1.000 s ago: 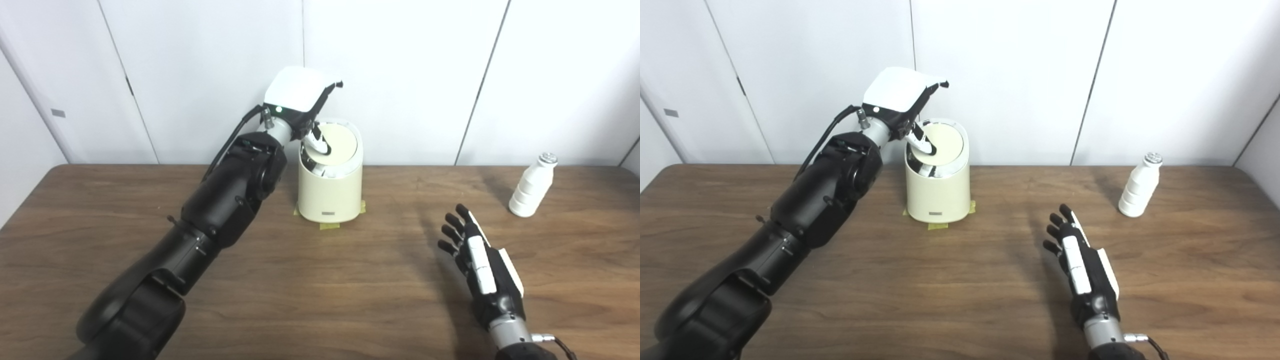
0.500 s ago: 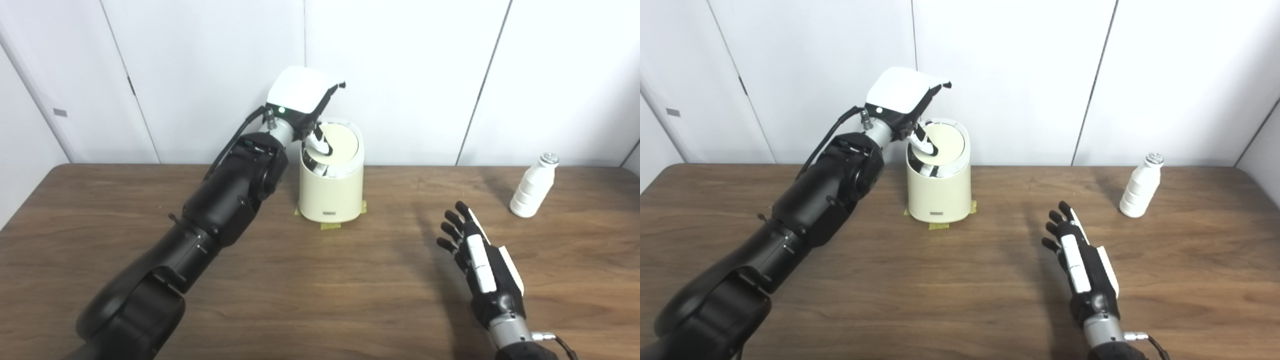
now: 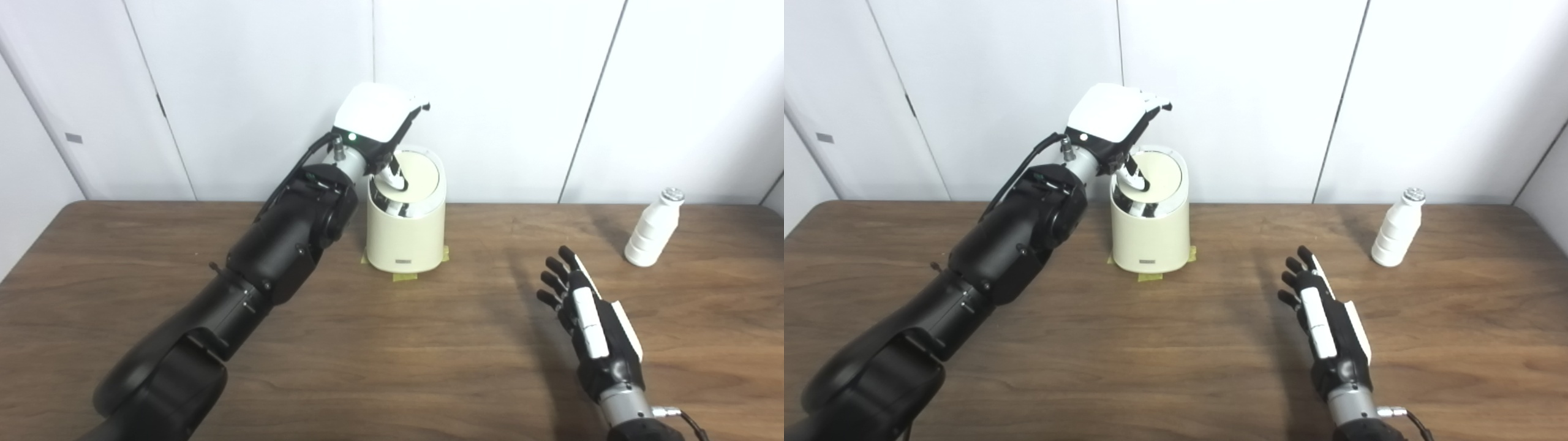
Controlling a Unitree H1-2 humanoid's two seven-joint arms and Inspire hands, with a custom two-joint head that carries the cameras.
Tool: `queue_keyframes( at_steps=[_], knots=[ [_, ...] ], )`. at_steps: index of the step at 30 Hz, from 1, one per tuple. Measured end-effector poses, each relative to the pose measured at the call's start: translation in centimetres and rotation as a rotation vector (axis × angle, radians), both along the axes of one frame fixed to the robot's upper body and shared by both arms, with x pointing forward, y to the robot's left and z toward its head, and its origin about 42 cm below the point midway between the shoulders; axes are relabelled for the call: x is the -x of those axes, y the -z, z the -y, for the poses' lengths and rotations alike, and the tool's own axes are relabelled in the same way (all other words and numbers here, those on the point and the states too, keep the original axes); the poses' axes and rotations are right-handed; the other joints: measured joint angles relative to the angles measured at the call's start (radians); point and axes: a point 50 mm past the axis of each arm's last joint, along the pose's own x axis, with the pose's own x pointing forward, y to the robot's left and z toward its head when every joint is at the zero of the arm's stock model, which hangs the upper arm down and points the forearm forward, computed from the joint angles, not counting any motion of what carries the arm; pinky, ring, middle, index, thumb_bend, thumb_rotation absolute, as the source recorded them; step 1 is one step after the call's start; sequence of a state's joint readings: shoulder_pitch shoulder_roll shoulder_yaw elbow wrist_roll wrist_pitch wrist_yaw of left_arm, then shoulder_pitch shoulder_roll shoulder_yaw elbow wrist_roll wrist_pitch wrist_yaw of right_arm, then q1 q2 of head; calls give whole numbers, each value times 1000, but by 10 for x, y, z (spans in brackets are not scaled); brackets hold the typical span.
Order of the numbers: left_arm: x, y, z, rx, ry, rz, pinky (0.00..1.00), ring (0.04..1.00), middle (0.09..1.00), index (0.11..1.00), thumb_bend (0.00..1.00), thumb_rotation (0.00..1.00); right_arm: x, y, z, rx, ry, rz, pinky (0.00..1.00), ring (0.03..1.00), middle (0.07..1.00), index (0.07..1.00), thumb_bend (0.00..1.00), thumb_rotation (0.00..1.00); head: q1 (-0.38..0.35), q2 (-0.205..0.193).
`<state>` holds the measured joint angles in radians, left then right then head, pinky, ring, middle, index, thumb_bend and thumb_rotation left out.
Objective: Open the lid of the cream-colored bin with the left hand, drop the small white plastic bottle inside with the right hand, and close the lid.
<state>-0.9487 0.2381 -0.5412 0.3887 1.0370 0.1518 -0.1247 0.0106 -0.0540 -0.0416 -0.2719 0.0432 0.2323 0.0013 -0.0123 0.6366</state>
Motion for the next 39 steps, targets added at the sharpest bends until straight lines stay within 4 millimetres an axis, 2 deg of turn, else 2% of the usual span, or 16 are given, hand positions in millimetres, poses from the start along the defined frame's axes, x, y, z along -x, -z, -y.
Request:
queue_keyframes(
  at_steps=[7, 12, 15, 17, 19, 22, 24, 26, 27, 29, 31, 36, 39],
  knots=[
    [16, -24, 0, 47, -27, -92, 767, 872, 862, 819, 972, 119, 0, -1, 1, -1, 4, -1, 868, 923, 934, 962, 693, 917, -2, 3],
    [22, -43, -8, 98, -26, -75, 744, 826, 824, 788, 953, 162, 0, -1, 3, 3, 8, -1, 862, 922, 934, 961, 703, 917, -2, 5],
    [27, -57, -18, 161, -18, -45, 737, 816, 818, 770, 881, 179, 0, -1, 3, 3, 9, -2, 858, 921, 934, 960, 688, 918, -2, 5],
    [32, -64, -28, 223, -14, -17, 642, 752, 774, 753, 759, 197, 0, -1, 3, 6, 10, -1, 853, 915, 928, 955, 680, 922, -5, 2],
    [39, -64, -40, 296, -12, 27, 611, 735, 765, 749, 704, 213, 0, 0, 3, 14, 14, -3, 852, 914, 927, 955, 674, 926, -8, 2],
    [51, -50, -58, 394, -34, 18, 592, 741, 773, 750, 621, 247, 1, -1, 3, 28, 21, -3, 852, 916, 929, 958, 658, 922, -8, 3],
    [64, -33, -70, 484, -65, -9, 605, 740, 766, 748, 580, 283, 1, -1, 3, 34, 21, -3, 854, 917, 931, 959, 654, 888, -9, 3],
    [73, -13, -78, 584, -96, -77, 590, 720, 756, 750, 509, 364, 1, -1, 3, 33, 22, -2, 860, 921, 938, 962, 649, 842, -9, 3],
    [78, -3, -83, 649, -115, -119, 589, 714, 761, 763, 474, 444, 1, -1, 3, 31, 20, -3, 857, 921, 938, 963, 641, 828, -9, 2],
    [87, 16, -93, 794, -156, -213, 645, 729, 770, 780, 419, 679, 1, -1, 3, 25, 17, -2, 843, 915, 936, 963, 627, 801, -9, 0],
    [92, 28, -99, 907, -167, -285, 679, 755, 791, 806, 421, 813, 1, -1, 3, 25, 17, -2, 833, 909, 932, 963, 611, 791, -12, -2],
    [114, 48, -116, 1182, -142, -360, 759, 802, 841, 884, 404, 894, 1, -2, 5, 25, 22, 1, 841, 915, 934, 965, 587, 799, -12, -2],
    [129, 72, -118, 1289, -150, -411, 773, 806, 848, 903, 425, 932, 1, -2, 6, 28, 25, 6, 843, 914, 930, 961, 590, 789, -12, -2]
  ],
)
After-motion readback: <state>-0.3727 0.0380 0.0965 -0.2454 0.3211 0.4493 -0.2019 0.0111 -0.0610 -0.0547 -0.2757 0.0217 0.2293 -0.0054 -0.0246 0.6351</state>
